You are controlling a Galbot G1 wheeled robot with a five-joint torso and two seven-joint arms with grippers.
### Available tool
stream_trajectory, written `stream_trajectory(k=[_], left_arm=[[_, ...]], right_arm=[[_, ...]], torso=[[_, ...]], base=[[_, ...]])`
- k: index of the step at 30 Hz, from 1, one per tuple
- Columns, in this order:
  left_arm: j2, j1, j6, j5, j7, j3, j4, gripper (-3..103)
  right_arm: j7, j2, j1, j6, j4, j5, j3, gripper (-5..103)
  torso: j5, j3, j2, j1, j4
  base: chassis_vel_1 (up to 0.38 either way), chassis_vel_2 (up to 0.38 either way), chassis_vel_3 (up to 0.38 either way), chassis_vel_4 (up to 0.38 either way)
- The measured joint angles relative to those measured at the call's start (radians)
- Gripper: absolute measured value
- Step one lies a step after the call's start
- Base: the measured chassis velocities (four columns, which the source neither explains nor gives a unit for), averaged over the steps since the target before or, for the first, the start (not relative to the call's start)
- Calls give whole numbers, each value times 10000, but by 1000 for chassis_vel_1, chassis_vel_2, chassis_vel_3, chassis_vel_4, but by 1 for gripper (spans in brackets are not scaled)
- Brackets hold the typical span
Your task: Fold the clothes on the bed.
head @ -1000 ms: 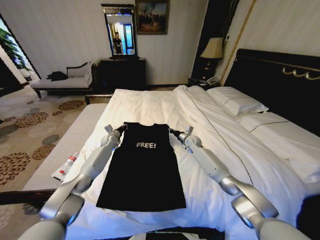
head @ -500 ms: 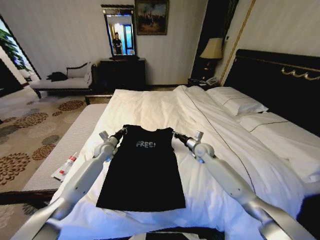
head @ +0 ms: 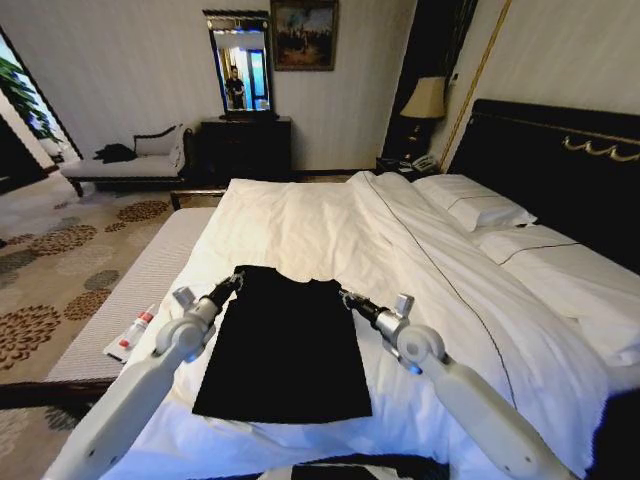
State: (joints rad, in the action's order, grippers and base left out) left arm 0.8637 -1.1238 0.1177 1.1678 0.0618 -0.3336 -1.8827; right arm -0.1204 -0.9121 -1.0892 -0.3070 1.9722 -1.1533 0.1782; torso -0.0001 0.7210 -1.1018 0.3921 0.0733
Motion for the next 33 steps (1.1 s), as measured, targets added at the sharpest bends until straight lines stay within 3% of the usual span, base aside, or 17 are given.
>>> stream_trajectory(k=[6, 11, 21, 33], left_arm=[[41, -1141, -25, -301, -170, -651, -684, 1], [230, -2660, -99, -684, -506, -1422, -1210, 1], [402, -4344, -303, -594, -1016, -2960, -1360, 1], [776, -5108, -566, -1673, -1197, -2454, -1077, 1]], right_arm=[[43, -57, -1329, 0, 853, 577, 328, 1], [210, -493, -2696, -7, 1580, 1407, 432, 1], [439, -1168, -3837, 15, 1868, 2226, 578, 1], [778, -1728, -5285, 195, 1876, 2897, 1227, 1]], torso=[[2, 1, 0, 2, 2], [0, 0, 0, 1, 1], [1, 2, 1, 3, 0], [1, 2, 1, 1, 2]], base=[[0, 0, 0, 0], [0, 0, 0, 0], [0, 0, 0, 0], [0, 0, 0, 0]])
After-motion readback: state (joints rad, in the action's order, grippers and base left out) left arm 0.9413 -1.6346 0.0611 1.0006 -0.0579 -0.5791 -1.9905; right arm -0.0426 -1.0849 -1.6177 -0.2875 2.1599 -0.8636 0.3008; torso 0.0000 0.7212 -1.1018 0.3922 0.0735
